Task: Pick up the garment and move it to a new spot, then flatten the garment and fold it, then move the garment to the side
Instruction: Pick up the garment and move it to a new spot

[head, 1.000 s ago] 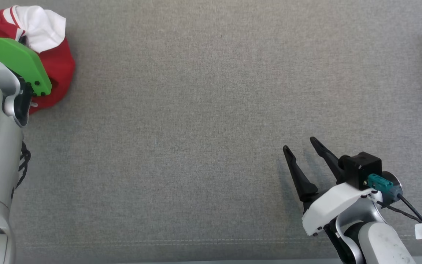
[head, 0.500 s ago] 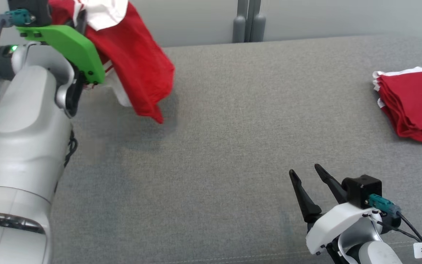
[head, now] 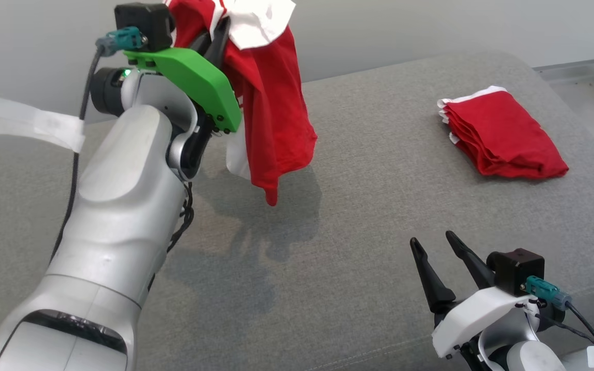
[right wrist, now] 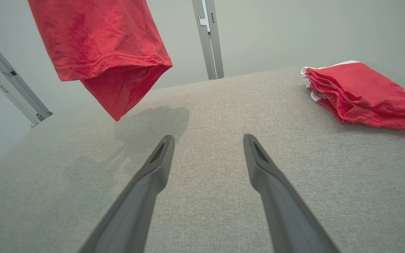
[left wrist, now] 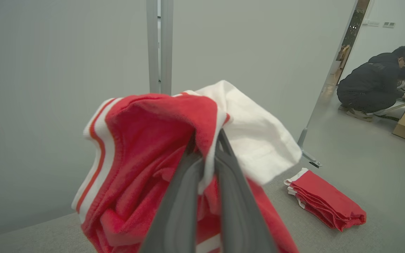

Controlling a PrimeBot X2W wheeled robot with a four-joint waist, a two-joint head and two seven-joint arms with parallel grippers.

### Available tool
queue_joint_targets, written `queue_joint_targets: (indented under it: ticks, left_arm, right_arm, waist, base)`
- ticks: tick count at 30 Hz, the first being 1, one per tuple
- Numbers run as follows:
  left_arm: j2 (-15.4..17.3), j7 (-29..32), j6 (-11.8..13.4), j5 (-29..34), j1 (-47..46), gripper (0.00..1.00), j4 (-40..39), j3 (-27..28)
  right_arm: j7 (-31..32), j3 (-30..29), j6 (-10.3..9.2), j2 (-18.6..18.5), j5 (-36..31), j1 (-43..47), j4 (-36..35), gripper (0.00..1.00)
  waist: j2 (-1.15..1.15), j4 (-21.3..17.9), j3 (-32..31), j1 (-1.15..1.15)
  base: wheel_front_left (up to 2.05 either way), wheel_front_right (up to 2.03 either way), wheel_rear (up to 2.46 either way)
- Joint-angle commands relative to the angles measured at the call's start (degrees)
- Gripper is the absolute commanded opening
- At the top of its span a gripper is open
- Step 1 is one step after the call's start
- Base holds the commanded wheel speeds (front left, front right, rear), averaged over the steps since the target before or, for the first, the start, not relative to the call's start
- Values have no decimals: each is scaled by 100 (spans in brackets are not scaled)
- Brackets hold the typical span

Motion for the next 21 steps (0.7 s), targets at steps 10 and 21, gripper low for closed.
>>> queue_joint_targets:
  ticks: [10,21]
  left_arm:
    - [-48,-264,453,-764,1240,0,-89,-329]
    - [34,-429,492,-1068,2394,100,616,-512]
  right_arm:
    - [-156,-37,-5,3,-6,-47,117,100]
    - [-158,-5,-5,2,-5,12,196,100]
  waist:
    - [0,-330,281,0]
    - [0,140,158,0]
  base:
    - [0,0,0]
    - [0,0,0]
